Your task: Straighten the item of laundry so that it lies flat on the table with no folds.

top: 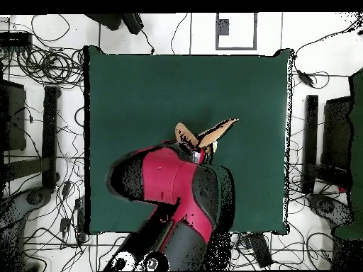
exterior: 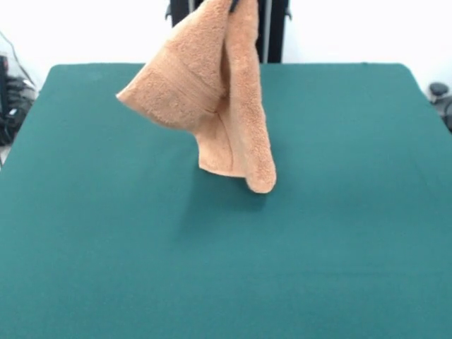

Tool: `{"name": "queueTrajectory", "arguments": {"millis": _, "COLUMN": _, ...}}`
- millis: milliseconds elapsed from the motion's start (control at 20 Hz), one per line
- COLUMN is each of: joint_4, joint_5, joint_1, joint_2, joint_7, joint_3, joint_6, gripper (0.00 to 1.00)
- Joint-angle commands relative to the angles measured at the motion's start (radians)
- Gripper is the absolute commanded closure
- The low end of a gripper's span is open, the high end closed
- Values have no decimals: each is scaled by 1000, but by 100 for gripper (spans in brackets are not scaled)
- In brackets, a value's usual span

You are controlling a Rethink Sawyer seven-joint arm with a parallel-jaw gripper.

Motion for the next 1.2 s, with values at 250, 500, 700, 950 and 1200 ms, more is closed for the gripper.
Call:
{"name": "queueTrajectory", "arguments": {"millis": 250, "joint_4": -3, "joint_5": -8, "joint_1": -90, "joint_2": 10, "joint_7": 29, "joint_3": 208, "joint_6": -28, "gripper": 100}}
{"name": "queueTrajectory", "arguments": {"millis": 500, "joint_4": -9, "joint_5": -32, "joint_1": -98, "joint_2": 8, "joint_7": 19, "joint_3": 226, "joint_6": -22, "gripper": 100}}
{"name": "queueTrajectory", "arguments": {"millis": 700, "joint_4": -9, "joint_5": -43, "joint_1": -100, "joint_2": 5, "joint_7": 24, "joint_3": 230, "joint_6": -25, "gripper": 100}}
{"name": "queueTrajectory", "arguments": {"millis": 950, "joint_4": -8, "joint_5": -56, "joint_1": -118, "joint_2": -3, "joint_7": -11, "joint_3": 253, "joint_6": -27, "gripper": 100}}
{"name": "queueTrajectory", "arguments": {"millis": 1200, "joint_4": 8, "joint_5": -59, "joint_1": -132, "joint_2": -11, "joint_7": 8, "joint_3": 272, "joint_6": -45, "gripper": 100}}
